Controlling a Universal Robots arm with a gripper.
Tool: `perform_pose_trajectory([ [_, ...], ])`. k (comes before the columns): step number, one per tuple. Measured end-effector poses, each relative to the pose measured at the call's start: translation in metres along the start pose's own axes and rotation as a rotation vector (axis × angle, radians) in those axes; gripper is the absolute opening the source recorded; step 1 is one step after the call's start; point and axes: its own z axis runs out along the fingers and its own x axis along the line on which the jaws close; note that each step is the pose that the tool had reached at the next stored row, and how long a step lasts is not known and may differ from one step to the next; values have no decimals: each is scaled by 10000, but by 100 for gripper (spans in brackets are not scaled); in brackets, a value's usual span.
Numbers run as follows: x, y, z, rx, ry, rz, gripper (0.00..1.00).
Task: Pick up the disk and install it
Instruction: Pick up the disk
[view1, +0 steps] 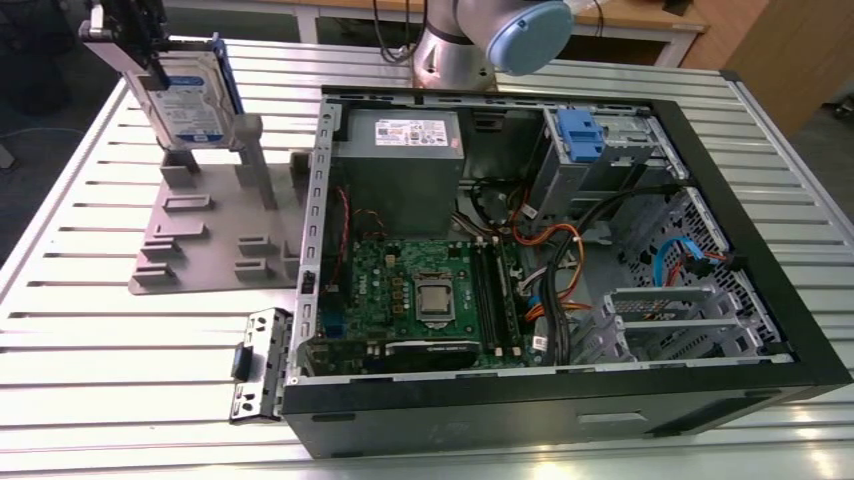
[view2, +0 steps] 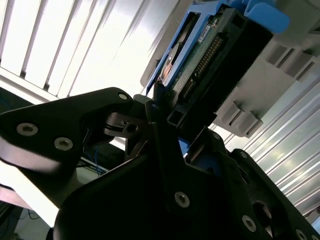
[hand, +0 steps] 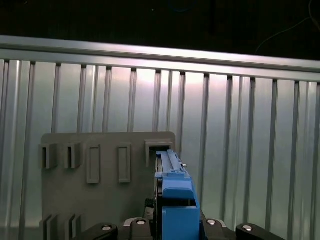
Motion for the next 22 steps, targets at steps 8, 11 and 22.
perform_pose_trajectory([
  [8,-5,-1,-69,2,-28,0,36],
  [11,-7,-1,-99,2,-33,0,36],
  [22,-15,-2,-215,2,-43,0,36],
])
